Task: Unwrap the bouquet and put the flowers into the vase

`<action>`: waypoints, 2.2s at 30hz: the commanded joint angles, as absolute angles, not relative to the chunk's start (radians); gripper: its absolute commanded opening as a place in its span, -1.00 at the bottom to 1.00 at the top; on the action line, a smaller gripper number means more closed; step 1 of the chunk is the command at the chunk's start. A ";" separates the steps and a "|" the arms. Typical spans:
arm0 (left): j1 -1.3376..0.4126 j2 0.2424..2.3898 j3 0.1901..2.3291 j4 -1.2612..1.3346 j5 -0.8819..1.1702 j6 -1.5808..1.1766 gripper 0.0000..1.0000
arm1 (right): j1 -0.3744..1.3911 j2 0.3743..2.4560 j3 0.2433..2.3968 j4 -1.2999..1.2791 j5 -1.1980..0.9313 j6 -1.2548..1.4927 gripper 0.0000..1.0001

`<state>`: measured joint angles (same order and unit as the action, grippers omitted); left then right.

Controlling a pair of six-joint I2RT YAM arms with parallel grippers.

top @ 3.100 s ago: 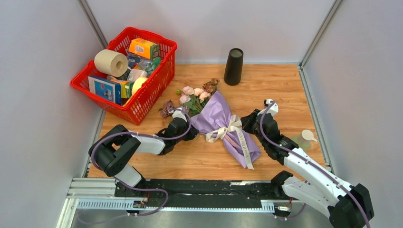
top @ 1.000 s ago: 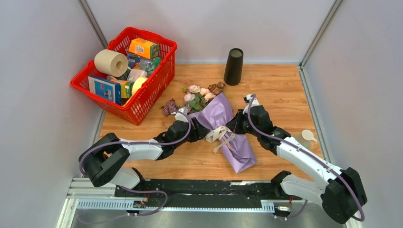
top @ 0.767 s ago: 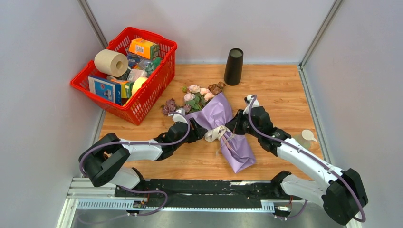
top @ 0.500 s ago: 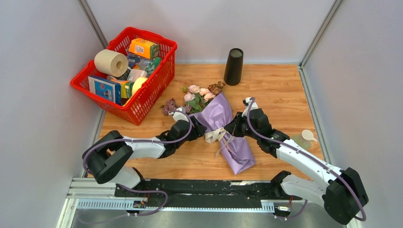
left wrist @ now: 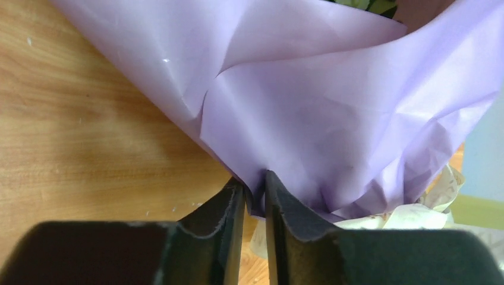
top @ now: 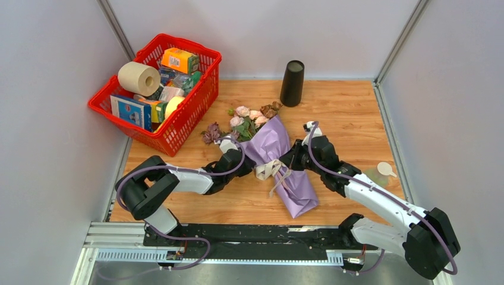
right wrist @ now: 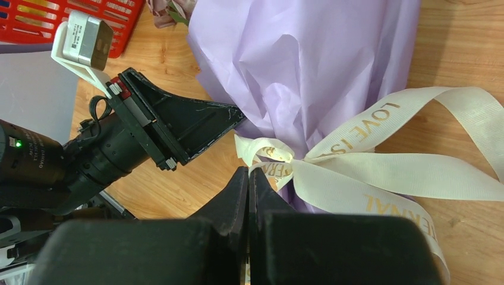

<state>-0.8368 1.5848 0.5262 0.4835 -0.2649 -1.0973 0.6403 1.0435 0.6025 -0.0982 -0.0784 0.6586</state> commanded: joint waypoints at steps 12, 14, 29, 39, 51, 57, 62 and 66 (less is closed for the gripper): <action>-0.841 1.540 0.528 0.385 -0.377 -1.121 -1.00 | 0.499 1.075 0.670 -0.090 0.170 0.583 -1.00; -0.841 1.543 0.528 0.379 -0.380 -1.115 -1.00 | 0.459 1.077 0.698 -0.101 0.195 0.565 -1.00; -0.841 1.540 0.531 0.356 -0.400 -1.080 -1.00 | 0.186 1.020 0.761 -0.167 0.160 0.511 -1.00; -0.841 1.546 0.514 0.406 -0.380 -1.071 -0.99 | 0.063 1.115 0.926 -0.086 0.296 0.508 -1.00; -0.841 1.566 0.518 0.488 -0.327 -1.017 -1.00 | -0.037 1.359 1.210 -0.040 0.337 0.434 -1.00; -0.841 1.575 0.526 0.505 -0.307 -1.002 -1.00 | -0.109 1.456 1.313 -0.069 0.347 0.440 -1.00; -0.839 1.585 0.552 0.502 -0.302 -0.991 -1.00 | -0.123 1.548 1.384 -0.126 0.174 0.439 -0.92; -0.841 1.611 0.590 0.511 -0.267 -0.979 -1.00 | -0.107 1.560 1.338 -0.187 -0.048 0.451 -0.30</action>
<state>-0.8375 1.5845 0.5323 0.4755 -0.3103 -1.0153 -0.1246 1.5528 1.3361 -0.1246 0.1860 0.4564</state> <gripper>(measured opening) 0.007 0.234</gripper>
